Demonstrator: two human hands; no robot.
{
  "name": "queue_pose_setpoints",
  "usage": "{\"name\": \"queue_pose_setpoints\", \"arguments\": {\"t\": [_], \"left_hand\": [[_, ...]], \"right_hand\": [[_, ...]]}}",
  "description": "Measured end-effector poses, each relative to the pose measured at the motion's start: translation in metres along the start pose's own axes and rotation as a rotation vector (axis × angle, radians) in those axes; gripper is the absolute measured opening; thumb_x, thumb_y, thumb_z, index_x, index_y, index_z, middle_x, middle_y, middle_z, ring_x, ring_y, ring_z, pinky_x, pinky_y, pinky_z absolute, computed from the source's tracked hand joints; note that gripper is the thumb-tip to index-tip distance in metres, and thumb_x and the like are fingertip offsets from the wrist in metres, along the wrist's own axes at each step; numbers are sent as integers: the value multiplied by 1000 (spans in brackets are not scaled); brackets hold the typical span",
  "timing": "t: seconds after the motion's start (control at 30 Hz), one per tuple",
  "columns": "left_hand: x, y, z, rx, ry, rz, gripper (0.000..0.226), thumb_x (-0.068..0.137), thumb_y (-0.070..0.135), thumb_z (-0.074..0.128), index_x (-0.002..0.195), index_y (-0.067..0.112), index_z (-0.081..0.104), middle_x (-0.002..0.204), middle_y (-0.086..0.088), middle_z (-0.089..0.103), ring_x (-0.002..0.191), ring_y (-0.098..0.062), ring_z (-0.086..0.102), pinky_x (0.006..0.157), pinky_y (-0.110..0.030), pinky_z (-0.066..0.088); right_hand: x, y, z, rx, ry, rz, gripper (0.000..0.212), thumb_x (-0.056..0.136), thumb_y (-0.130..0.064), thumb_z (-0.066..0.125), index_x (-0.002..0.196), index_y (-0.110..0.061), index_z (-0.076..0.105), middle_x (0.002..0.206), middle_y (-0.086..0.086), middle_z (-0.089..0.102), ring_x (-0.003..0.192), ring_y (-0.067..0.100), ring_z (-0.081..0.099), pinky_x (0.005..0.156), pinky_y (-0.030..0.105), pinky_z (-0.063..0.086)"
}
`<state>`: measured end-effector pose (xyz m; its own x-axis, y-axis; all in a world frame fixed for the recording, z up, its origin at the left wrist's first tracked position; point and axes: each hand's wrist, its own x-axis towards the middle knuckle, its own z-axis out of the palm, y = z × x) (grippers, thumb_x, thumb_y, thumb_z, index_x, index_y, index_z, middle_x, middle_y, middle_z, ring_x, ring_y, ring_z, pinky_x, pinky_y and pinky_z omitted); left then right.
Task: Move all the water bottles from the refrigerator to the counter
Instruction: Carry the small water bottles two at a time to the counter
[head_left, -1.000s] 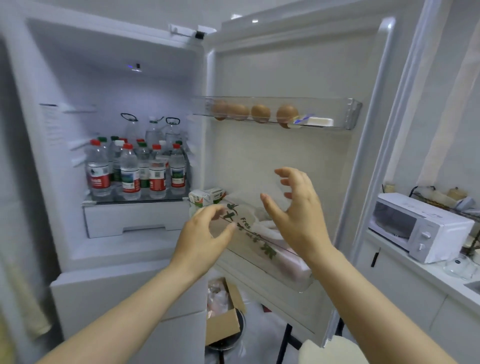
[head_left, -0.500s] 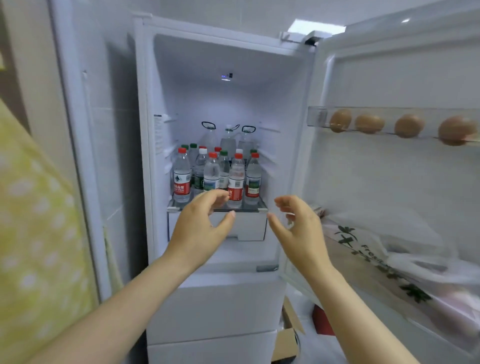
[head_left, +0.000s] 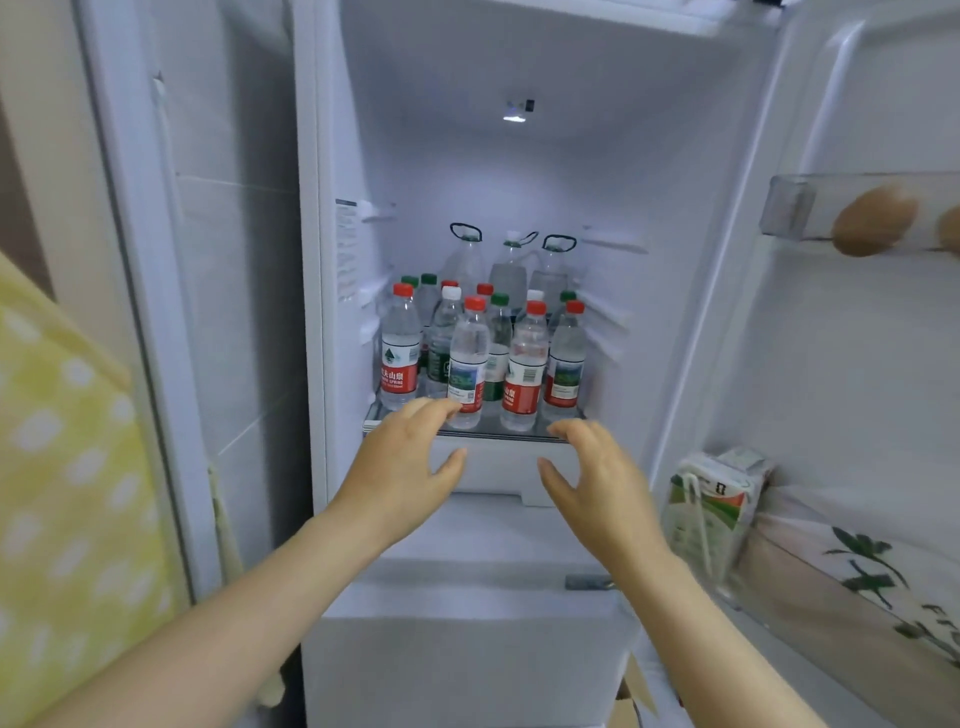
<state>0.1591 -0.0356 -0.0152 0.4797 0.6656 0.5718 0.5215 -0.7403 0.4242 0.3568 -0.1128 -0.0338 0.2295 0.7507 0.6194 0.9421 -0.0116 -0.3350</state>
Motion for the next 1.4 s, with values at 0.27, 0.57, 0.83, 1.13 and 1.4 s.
{"name": "queue_pose_setpoints", "arguments": {"t": [0.27, 0.57, 0.83, 1.13, 1.4], "left_hand": [[51, -30, 32, 196, -43, -5, 49, 90, 24, 60, 136, 12, 50, 129, -6, 56, 118, -28, 52, 96, -34, 41], [104, -82, 59, 190, -50, -17, 43, 87, 23, 61, 127, 11, 55, 121, -6, 60, 111, -28, 55, 91, -37, 44], [144, -125, 84, 70, -79, 8, 43, 87, 26, 62, 128, 15, 53, 123, -3, 58, 113, -23, 54, 90, -30, 42], [169, -142, 111, -11, -61, -57, 54, 88, 32, 64, 137, 16, 45, 134, -2, 54, 123, -18, 49, 87, -19, 30], [182, -151, 139, -127, -11, -142, 67, 81, 33, 71, 140, 20, 42, 133, 2, 54, 123, -15, 50, 95, -23, 38]], "right_hand": [[63, 41, 42, -59, -31, -56, 32, 88, -24, 64, 119, -18, 59, 117, -1, 61, 105, 22, 59, 77, 31, 47], [109, 61, 88, -98, -37, 13, 29, 89, -30, 65, 115, -17, 60, 115, -1, 63, 102, 20, 60, 73, 25, 43], [134, 71, 115, -88, 23, 166, 32, 88, -22, 67, 118, -17, 59, 115, -2, 62, 103, 19, 59, 76, 26, 43], [157, 100, 137, -29, 26, 271, 46, 89, -27, 67, 131, -16, 51, 126, 3, 58, 111, 20, 58, 83, 24, 41], [175, 113, 167, 171, -8, 323, 66, 81, -36, 73, 138, -25, 41, 133, -1, 54, 121, 16, 54, 95, 30, 45]]}}
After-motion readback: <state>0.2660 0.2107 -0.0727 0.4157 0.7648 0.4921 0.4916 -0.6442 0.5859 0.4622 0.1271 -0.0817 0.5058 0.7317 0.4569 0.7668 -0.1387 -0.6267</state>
